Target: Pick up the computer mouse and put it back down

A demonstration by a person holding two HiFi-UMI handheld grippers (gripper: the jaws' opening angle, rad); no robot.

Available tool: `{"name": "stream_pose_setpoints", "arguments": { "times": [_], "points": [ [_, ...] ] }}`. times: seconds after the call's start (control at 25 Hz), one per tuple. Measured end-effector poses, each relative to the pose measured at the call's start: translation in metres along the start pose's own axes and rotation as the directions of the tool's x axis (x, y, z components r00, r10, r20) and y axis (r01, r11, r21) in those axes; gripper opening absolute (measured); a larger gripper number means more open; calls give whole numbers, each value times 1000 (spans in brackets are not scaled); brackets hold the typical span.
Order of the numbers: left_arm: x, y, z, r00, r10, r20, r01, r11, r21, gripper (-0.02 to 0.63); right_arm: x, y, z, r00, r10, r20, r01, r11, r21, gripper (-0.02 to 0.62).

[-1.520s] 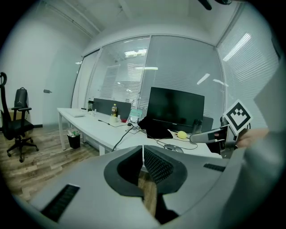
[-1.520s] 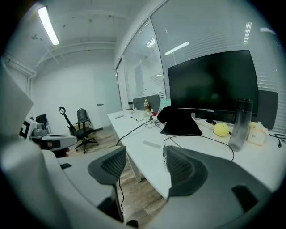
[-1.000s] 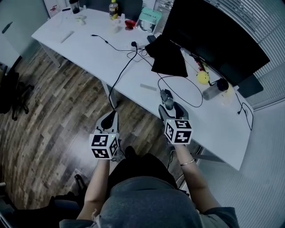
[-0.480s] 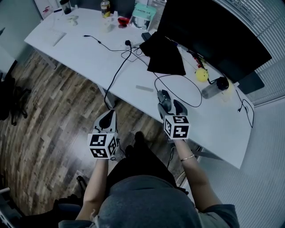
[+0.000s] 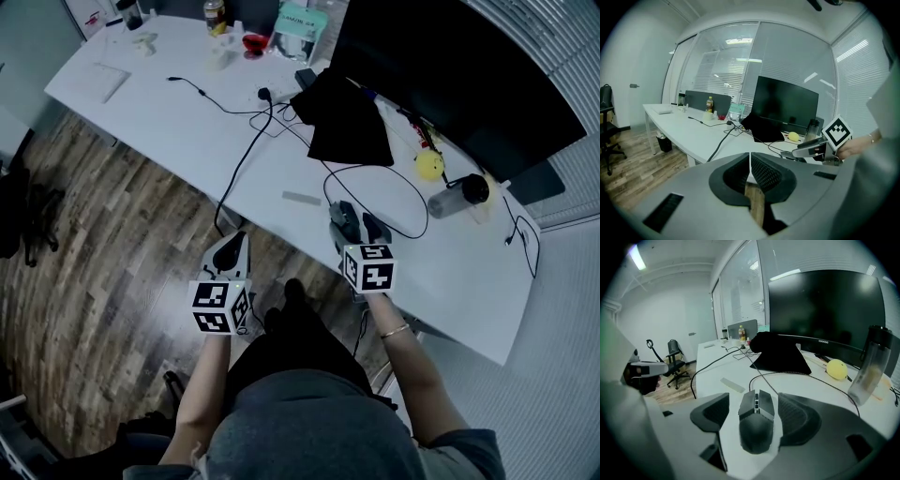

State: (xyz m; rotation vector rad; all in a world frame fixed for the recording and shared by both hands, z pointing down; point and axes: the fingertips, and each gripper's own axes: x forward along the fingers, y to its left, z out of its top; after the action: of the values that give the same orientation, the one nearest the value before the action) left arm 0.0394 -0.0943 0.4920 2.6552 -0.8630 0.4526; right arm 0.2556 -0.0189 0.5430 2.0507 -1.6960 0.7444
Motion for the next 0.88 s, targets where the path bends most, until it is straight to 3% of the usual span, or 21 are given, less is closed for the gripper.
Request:
{"name": "stream_pose_setpoints", "arguments": {
  "times": [0.4,0.88],
  "points": [
    [20,10,-5,999,21,-36,-22,999,-27,29,30,0,-14,997,29,-78,-29,1000,0,341],
    [32,15,-12,997,38,-63,-41,998,-48,29,43,-3,-28,990,43,-131,-41,999,17,318]
  ]
}}
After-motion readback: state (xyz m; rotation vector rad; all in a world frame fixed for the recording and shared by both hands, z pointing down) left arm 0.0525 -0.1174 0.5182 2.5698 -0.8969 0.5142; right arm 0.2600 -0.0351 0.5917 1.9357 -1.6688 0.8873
